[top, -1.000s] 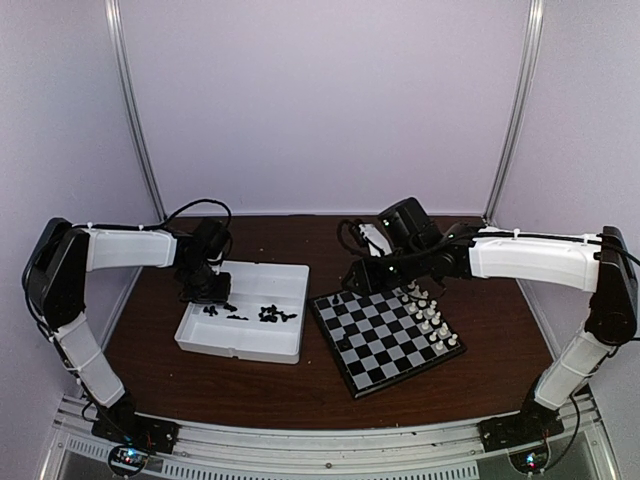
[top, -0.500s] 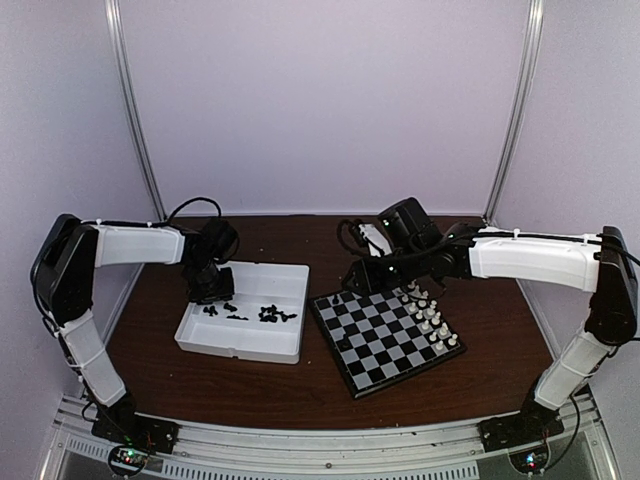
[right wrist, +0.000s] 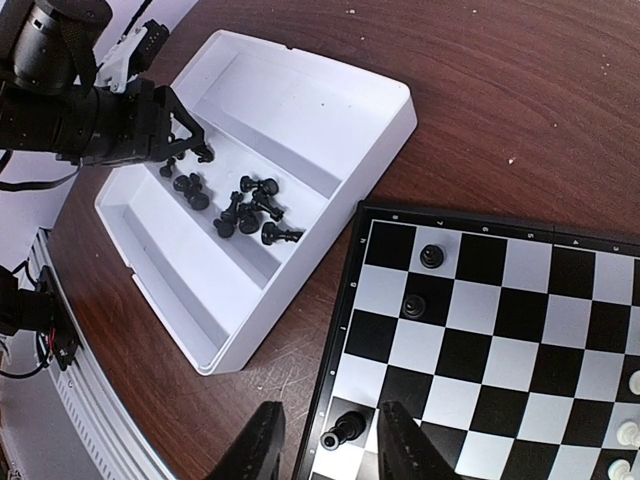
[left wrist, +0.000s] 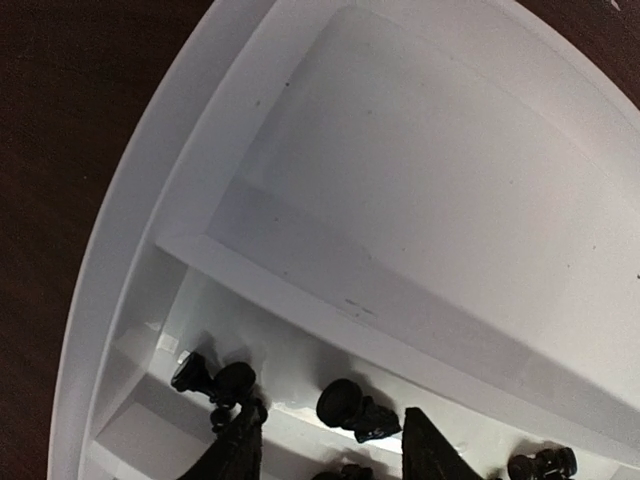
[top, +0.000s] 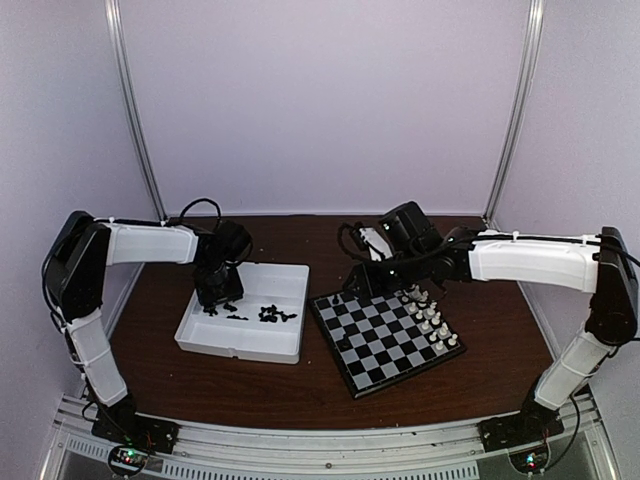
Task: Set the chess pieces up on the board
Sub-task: Pick up the chess piece from the storage box.
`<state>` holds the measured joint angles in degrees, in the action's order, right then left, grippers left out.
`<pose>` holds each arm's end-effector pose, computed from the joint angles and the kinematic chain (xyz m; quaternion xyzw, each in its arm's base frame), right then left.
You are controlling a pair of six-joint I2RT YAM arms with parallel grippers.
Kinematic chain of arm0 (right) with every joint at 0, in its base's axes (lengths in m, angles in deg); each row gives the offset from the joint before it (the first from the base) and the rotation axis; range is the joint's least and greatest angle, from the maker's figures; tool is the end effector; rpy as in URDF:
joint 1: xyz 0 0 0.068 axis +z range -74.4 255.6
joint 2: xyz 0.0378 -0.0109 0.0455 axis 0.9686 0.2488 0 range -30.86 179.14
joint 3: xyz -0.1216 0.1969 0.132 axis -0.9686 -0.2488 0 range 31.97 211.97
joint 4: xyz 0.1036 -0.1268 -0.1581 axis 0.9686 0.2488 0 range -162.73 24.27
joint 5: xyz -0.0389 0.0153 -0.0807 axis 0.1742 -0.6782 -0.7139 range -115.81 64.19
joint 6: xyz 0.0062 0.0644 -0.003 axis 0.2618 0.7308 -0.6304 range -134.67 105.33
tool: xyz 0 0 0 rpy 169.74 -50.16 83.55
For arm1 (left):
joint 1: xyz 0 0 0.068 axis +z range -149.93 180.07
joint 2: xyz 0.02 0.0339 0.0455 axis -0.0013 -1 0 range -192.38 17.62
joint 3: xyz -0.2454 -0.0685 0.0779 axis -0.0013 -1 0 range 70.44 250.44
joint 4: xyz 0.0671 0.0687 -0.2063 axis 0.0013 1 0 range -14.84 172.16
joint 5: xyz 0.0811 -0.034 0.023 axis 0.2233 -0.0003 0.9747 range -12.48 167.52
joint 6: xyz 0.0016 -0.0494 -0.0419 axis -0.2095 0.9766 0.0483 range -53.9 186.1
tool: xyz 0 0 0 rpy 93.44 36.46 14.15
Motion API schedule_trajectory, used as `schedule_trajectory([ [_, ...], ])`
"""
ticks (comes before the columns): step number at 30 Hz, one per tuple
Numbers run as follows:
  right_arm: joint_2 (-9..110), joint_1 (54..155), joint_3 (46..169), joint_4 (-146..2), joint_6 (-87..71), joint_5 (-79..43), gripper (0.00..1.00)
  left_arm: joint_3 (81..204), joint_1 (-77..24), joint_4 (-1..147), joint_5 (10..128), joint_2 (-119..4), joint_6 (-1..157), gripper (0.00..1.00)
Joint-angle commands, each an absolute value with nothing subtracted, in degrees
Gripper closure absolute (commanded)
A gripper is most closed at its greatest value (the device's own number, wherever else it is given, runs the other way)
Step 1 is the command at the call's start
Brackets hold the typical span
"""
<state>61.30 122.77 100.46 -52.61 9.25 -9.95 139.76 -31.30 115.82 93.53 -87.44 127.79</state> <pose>0.2163 0.2538 0.2571 -0.2366 0.8814 0.3293 0.2425 0.2804 -0.1546 0.1698 -0.2730 0.9448 0.0101 0.1811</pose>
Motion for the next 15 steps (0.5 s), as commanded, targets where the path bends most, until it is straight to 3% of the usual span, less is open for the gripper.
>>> schedule_trajectory([
  [1,58.47,122.97,98.94,-53.66,8.09,-10.40,0.65,142.68,-31.74,118.58,95.85,-90.04,134.00,0.52],
  [15,55.38,122.88,97.13,-52.51,5.82,-10.46,0.65,142.56,-32.18,118.58,94.87,-93.15,144.34,0.59],
])
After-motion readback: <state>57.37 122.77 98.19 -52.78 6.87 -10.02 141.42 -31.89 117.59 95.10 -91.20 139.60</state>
